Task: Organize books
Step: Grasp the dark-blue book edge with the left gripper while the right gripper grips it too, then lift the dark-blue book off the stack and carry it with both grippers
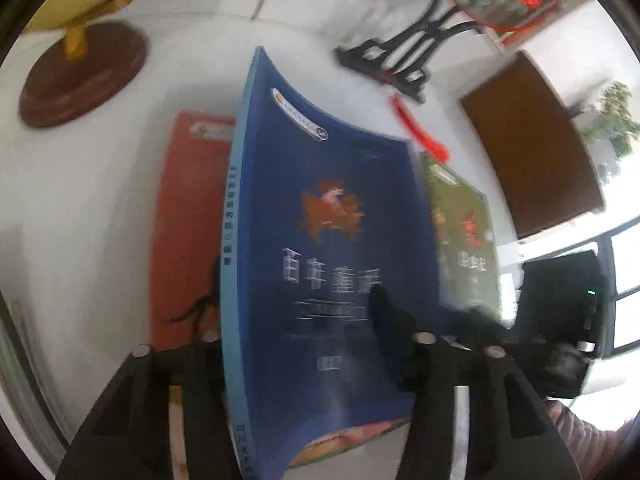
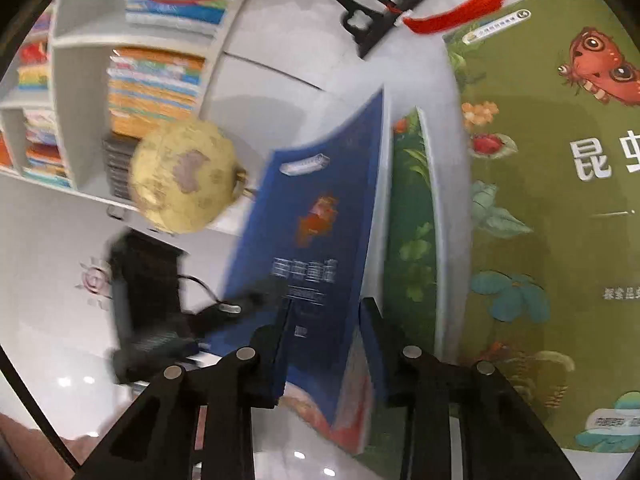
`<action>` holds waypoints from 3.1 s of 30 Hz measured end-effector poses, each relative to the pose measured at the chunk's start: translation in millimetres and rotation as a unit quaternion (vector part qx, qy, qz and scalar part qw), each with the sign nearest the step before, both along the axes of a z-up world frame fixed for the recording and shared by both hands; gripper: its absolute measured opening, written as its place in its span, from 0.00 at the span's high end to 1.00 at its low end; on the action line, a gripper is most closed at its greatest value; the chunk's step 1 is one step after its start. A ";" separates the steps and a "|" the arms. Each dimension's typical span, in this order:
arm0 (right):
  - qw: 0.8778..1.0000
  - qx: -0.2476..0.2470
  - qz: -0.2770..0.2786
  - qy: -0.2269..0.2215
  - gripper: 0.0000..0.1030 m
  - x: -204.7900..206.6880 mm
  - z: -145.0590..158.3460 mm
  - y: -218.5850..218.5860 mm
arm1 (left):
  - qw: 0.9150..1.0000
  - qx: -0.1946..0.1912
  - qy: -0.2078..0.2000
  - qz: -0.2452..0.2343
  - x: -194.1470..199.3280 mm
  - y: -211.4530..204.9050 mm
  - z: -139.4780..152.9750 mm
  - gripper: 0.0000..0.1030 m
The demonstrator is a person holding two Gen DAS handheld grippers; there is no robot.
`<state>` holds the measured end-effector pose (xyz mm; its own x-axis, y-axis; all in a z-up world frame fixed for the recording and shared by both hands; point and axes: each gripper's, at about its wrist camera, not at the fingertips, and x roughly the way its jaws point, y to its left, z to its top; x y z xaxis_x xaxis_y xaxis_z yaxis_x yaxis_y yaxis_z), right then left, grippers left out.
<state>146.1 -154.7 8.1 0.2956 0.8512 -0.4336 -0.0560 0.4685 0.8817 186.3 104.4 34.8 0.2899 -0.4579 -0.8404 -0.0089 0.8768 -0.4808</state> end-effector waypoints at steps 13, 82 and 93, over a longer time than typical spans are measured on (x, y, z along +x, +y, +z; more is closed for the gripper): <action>1.000 0.024 -0.009 0.000 0.61 3.7 -0.5 4.9 | 0.997 -0.051 0.057 0.019 -21.7 7.3 -7.6 0.69; 0.975 -0.093 0.144 -0.138 0.92 -111.6 116.6 28.1 | 0.989 0.116 -0.090 0.032 -127.0 -12.7 102.8 0.86; 0.961 -0.070 0.182 -0.198 0.92 -109.5 167.4 106.1 | 0.980 0.121 -0.128 0.089 -149.8 70.5 143.7 0.86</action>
